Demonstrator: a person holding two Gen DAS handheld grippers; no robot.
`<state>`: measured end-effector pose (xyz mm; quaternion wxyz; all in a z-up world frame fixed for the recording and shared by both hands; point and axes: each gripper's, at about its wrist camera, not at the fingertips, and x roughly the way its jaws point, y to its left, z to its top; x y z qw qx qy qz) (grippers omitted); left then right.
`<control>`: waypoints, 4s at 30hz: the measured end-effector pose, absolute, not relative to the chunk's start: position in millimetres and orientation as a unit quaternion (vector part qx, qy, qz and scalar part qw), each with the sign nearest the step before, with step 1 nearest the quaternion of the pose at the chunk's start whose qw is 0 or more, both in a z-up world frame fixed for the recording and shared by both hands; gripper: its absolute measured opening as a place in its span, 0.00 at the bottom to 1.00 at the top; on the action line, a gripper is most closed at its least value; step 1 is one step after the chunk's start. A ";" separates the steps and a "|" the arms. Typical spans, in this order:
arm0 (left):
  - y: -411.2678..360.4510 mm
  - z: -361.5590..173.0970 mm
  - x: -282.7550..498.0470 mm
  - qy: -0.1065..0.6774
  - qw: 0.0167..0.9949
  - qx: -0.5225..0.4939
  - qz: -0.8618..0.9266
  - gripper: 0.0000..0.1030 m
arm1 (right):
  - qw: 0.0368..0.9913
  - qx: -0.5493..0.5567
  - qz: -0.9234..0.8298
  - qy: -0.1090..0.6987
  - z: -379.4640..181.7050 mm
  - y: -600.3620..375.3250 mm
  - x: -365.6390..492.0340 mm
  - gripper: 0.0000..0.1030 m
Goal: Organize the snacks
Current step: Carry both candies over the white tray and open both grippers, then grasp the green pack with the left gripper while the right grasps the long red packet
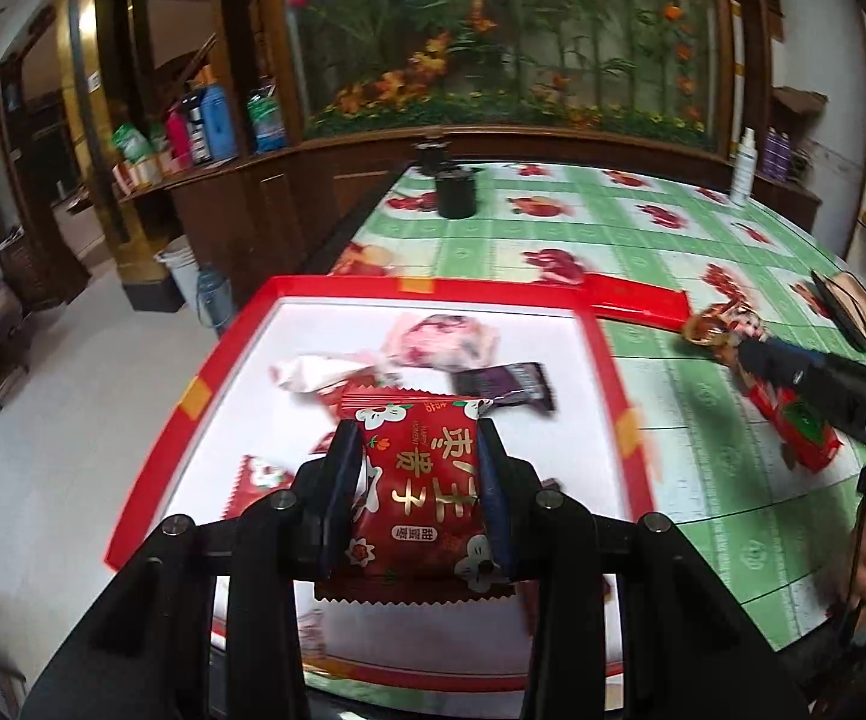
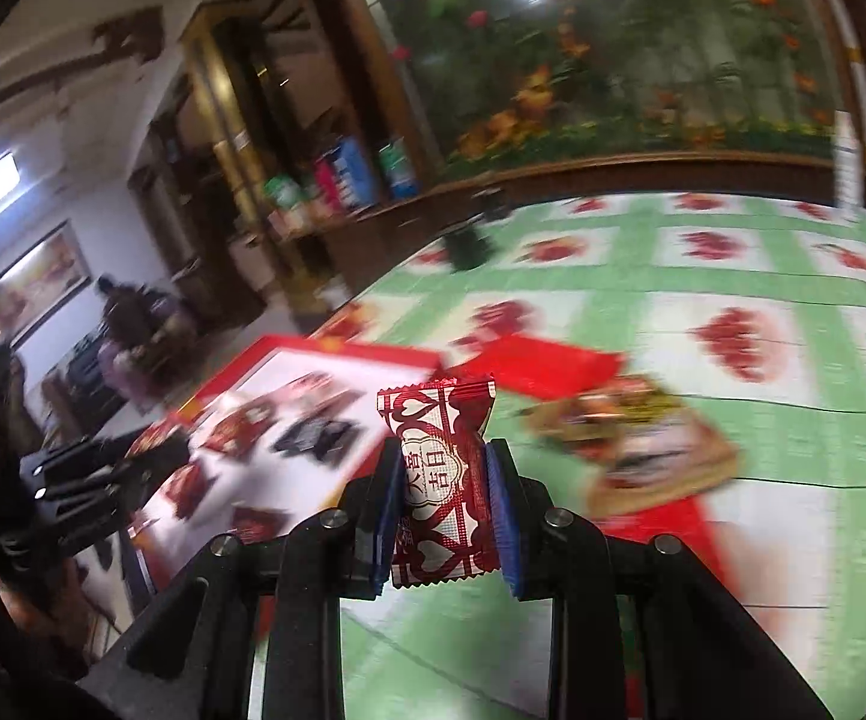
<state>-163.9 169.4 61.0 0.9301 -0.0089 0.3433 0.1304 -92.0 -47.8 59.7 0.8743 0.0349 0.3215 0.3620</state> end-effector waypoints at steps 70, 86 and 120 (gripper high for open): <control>96.1 41.0 -138.8 0.401 0.912 0.044 0.073 0.73 | 0.885 0.243 0.202 0.343 46.8 -242.9 -53.6 0.69; 7.8 58.7 -113.8 0.399 0.913 0.064 -0.060 0.73 | 0.885 0.242 0.178 0.356 39.2 -241.3 -53.6 0.70; 15.3 25.0 -79.9 0.456 0.882 -0.021 -0.115 0.31 | 0.868 0.142 0.233 0.414 28.8 -189.8 -51.3 0.70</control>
